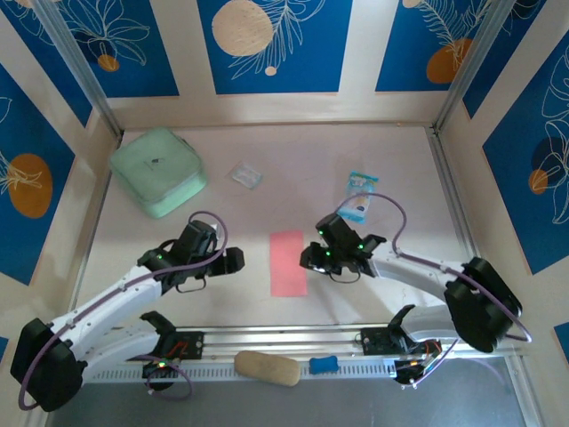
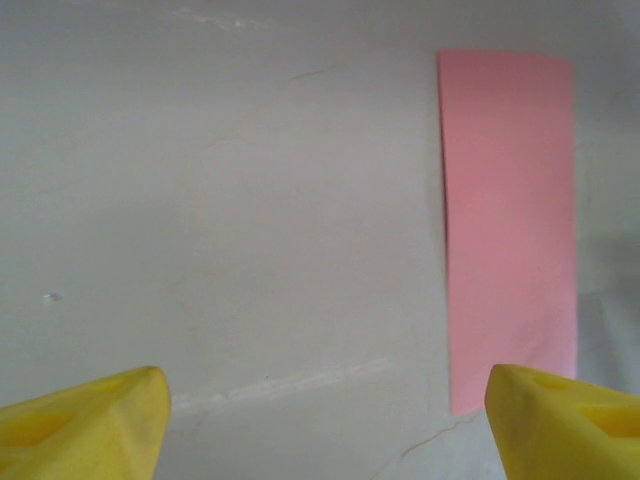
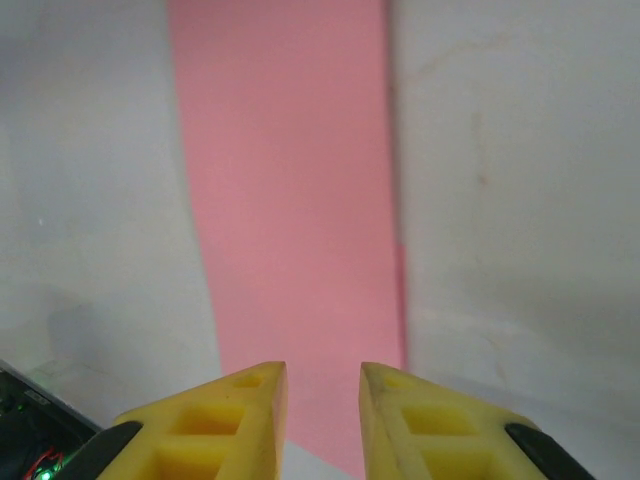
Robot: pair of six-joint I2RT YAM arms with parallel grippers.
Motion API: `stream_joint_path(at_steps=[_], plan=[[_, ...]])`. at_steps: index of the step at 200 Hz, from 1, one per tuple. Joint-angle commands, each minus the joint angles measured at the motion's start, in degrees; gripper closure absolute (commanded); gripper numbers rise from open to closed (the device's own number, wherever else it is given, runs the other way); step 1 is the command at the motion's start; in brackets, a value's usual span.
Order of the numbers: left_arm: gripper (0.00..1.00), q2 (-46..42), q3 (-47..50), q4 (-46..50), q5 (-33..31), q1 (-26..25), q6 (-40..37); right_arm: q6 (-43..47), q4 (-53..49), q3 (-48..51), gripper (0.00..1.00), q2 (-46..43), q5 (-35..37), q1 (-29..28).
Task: Fold a paper plane with a square sheet of paper (pick it up from the middle)
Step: Turn over the paper at the bottom-center of the table, then perform the third fold on the triangle at the bottom-center of the table.
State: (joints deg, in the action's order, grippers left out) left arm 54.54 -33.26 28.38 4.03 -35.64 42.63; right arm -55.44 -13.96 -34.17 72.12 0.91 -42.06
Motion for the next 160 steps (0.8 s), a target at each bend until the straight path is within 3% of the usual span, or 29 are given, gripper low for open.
stream_joint_path(at_steps=[1, 24, 59, 160], plan=[[0.15, 0.7, 0.5, -2.8, 2.3, 0.3, 1.2, -2.0, 3.8, 2.9, 0.75, -4.5, -3.0, 1.5], [0.15, 1.2, 1.3, -6.1, 5.8, 0.3, 0.8, -2.0, 4.6, 5.3, 0.76, -6.7, -4.3, 3.2], [0.21, 3.4, 5.6, -19.2, 14.8, -0.3, 4.7, -1.6, 7.3, 6.5, 0.78, -6.3, -6.8, 3.8], [0.30, 14.6, 1.3, -20.7, 16.0, -5.1, 4.9, -1.2, 16.7, 5.2, 0.89, 3.2, -14.3, 2.4]])
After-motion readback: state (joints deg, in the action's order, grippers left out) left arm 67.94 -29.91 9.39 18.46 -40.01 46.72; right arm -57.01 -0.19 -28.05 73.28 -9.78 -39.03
